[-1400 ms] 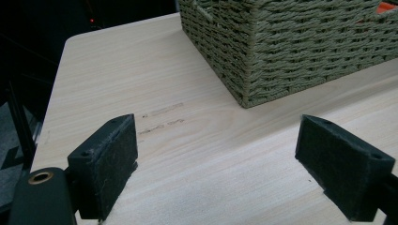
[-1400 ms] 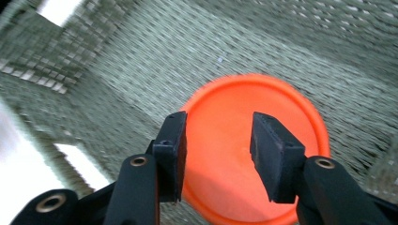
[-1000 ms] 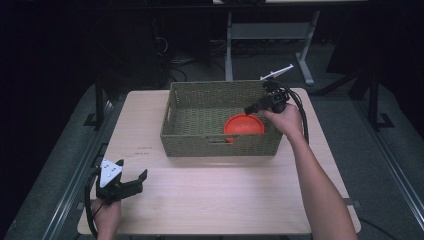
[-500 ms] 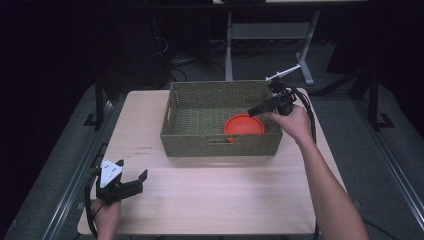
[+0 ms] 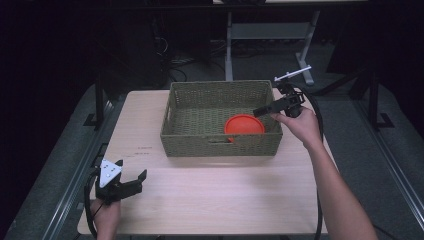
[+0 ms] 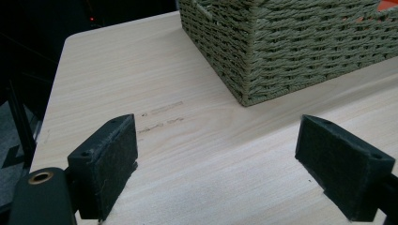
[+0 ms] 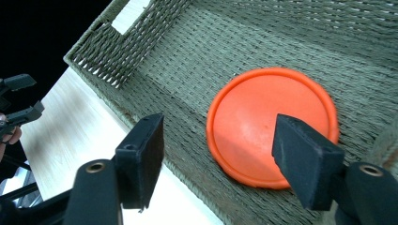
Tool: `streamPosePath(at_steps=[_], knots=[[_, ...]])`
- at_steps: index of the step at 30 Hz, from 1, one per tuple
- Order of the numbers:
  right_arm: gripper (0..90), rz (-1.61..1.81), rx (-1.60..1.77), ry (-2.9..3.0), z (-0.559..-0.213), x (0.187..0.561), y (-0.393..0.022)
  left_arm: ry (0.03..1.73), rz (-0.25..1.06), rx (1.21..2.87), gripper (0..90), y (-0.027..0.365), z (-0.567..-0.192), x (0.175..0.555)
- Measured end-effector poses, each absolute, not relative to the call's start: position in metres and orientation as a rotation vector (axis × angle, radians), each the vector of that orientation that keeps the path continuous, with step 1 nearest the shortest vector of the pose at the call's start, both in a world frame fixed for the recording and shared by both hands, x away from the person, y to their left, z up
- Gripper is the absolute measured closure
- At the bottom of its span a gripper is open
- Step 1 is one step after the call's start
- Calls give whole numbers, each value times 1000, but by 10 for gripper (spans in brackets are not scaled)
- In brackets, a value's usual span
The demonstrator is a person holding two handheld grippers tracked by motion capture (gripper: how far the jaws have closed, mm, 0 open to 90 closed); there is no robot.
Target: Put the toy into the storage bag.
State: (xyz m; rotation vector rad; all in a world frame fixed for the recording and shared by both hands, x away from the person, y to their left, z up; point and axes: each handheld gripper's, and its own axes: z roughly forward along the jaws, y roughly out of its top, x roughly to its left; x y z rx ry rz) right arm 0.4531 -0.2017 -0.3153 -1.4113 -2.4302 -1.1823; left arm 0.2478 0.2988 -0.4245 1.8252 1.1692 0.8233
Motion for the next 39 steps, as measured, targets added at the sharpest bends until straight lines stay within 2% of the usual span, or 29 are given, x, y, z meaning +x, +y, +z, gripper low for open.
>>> streamPosePath(at_steps=[10,39], knots=[[272,-1189,-1403,-2418,-317,444,-209,1167,825,1824,128,298,-424,248],[260,-1245,-1324,-2415,-318,413,-222,1173,826,1812,128,299,-425,247]])
